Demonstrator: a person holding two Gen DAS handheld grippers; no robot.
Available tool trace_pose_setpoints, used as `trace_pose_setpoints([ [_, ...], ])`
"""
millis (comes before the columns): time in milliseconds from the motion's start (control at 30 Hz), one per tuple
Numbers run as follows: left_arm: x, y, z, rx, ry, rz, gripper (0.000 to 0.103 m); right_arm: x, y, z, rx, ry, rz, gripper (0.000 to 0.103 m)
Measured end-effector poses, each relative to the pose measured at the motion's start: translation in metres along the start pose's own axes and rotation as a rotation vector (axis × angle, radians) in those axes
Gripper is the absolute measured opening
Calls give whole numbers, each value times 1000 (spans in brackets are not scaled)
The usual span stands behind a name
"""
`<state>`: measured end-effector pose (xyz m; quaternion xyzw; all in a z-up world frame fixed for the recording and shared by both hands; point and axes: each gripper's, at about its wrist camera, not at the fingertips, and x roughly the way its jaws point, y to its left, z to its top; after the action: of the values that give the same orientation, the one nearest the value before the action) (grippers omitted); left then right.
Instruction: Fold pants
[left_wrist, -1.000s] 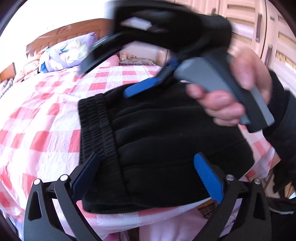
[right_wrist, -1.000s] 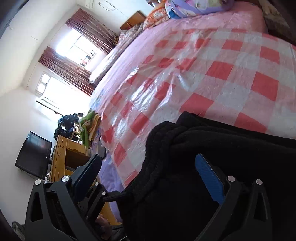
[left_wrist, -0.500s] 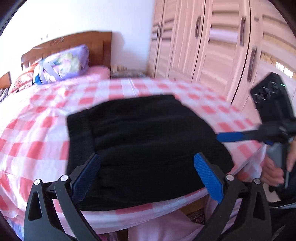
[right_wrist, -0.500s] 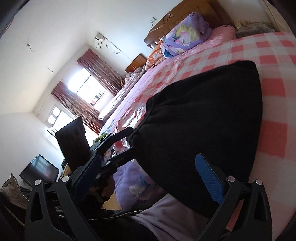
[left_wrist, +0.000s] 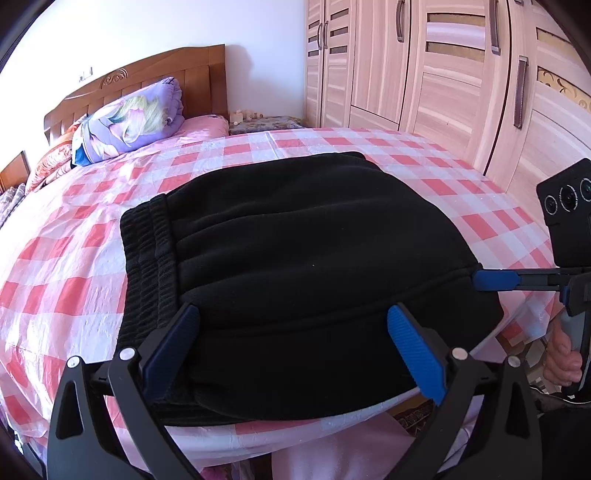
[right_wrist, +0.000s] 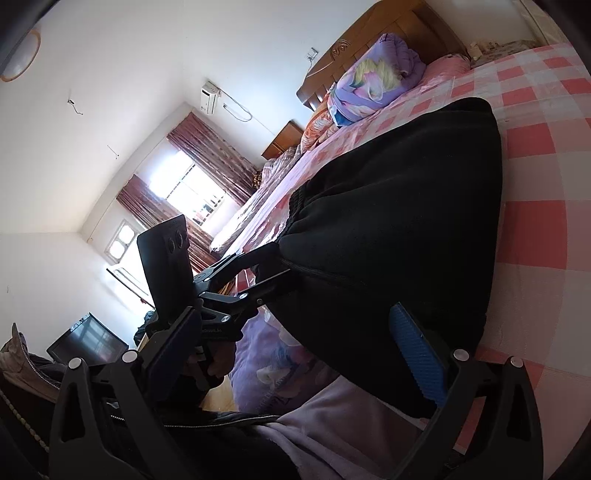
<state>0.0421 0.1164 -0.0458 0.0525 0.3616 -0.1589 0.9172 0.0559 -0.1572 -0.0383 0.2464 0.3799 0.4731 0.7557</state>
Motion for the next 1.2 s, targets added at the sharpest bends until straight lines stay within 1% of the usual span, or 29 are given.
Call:
trace_pose_setpoints([
  [167,-2,0,-1,-1,-3,-6,101,1,2,-5,2,-17,-30,98],
  [433,-2,1,-1,-3,-5,-6,101,4,2,-4,6,-8,-54,98],
  [700,-1,1,0,-10,-3,-8,101,6,6,-5,-12,-2,-104,98],
  [767,-1,0,1,-15,-1,-9,101,7,9,-6,-10,7,-132,98],
  [867,-1,0,3,-28,6,-8,101,7,20,-8,-14,35,-222,98],
  [933,-2,-2,6,-26,25,2,101,5,34,-11,-34,54,-337,98],
  [967,-5,-3,7,-31,30,19,101,4,44,-13,-67,60,-462,98],
  [1000,-12,-5,9,-46,18,46,101,2,54,-15,-113,58,-584,98],
  [1033,-29,-8,11,-68,-40,111,101,0,68,-17,-194,37,-731,98],
  [1067,-42,-11,11,-71,-96,164,101,-2,77,-19,-249,15,-796,98],
  [1100,-58,-16,12,-67,-164,217,101,-4,86,-21,-296,-13,-837,98],
  [1133,-70,-19,14,-65,-205,241,101,-6,92,-22,-319,-39,-855,98],
  [1167,-75,-21,16,-70,-213,249,101,-7,95,-22,-323,-66,-871,98],
  [1200,-78,-22,18,-81,-206,257,102,-7,97,-23,-320,-86,-883,98],
])
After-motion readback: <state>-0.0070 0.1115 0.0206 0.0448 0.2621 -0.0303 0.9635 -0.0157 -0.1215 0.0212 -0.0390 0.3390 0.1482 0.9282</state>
